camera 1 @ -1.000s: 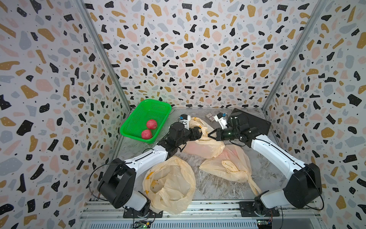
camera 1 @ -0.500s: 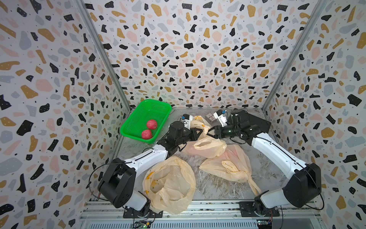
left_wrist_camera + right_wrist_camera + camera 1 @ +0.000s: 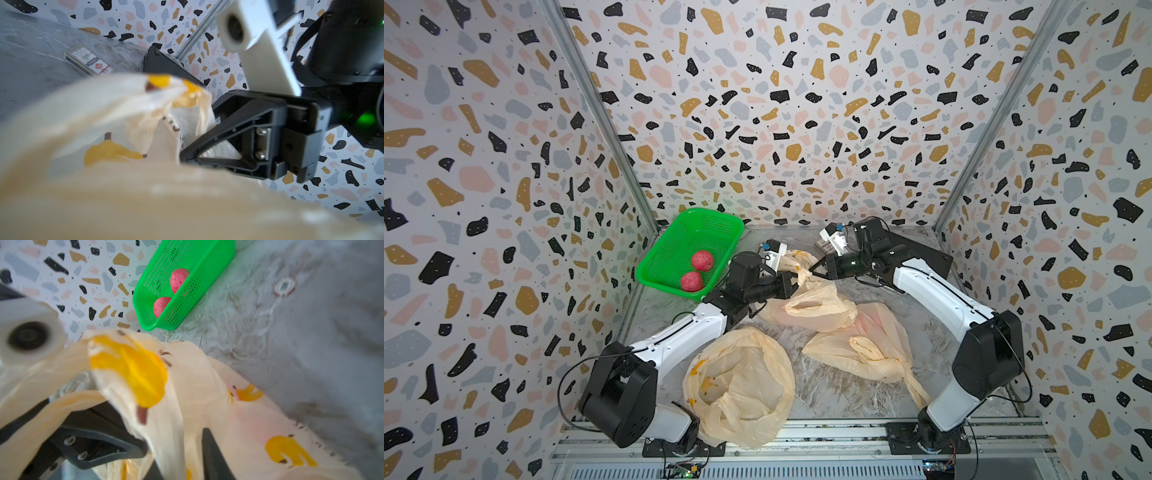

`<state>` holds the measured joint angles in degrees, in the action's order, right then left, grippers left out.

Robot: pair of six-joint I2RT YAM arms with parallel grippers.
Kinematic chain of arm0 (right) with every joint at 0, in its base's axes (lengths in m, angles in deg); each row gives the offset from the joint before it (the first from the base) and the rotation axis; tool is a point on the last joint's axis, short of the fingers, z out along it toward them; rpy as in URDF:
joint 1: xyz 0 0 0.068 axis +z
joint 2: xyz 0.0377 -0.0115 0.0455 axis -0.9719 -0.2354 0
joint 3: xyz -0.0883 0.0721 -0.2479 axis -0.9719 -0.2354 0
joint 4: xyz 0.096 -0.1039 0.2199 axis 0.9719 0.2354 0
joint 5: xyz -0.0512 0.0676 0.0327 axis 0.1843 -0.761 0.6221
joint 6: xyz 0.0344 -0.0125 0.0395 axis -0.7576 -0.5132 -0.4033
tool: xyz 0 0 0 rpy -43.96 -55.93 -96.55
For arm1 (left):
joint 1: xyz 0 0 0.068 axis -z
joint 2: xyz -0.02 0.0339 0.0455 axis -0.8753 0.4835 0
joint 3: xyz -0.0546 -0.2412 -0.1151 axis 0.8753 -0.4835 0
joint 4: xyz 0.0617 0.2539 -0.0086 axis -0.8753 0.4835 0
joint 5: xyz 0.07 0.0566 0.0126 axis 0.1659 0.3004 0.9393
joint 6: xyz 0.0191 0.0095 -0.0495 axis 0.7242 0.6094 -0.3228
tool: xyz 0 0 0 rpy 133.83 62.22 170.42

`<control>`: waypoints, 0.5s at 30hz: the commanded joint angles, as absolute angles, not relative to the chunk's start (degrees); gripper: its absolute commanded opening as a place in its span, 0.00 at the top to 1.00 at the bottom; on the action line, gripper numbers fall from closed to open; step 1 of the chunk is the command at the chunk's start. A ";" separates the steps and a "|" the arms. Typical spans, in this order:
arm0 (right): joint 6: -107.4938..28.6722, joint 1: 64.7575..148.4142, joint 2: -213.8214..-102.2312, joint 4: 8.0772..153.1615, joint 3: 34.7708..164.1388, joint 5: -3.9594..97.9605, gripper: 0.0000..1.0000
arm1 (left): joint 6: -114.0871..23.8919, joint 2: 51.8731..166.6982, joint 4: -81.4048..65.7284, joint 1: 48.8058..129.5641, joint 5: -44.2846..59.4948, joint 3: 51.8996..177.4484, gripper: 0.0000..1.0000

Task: Untie the knot of a plastic bag & take out the apple
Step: Move the plastic bag to the center of the board.

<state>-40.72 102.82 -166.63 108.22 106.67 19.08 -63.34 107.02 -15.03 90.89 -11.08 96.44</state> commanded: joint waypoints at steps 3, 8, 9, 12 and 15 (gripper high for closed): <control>-38.88 99.13 -167.70 116.44 109.44 23.27 1.00 | -57.27 102.60 -6.17 85.19 -13.83 96.64 1.00; -40.08 91.93 -164.61 114.41 108.61 38.00 1.00 | -51.91 97.25 2.93 78.41 -13.94 92.30 1.00; -40.45 91.10 -164.31 112.77 108.20 38.70 1.00 | -51.45 96.55 3.94 77.12 -13.71 91.56 1.00; -40.97 90.18 -164.79 109.37 107.82 38.60 1.00 | -51.35 94.70 5.04 73.58 -12.87 89.03 1.00; -42.07 90.18 -165.34 107.02 106.49 37.64 1.00 | -51.33 94.17 5.70 71.48 -10.91 87.44 1.00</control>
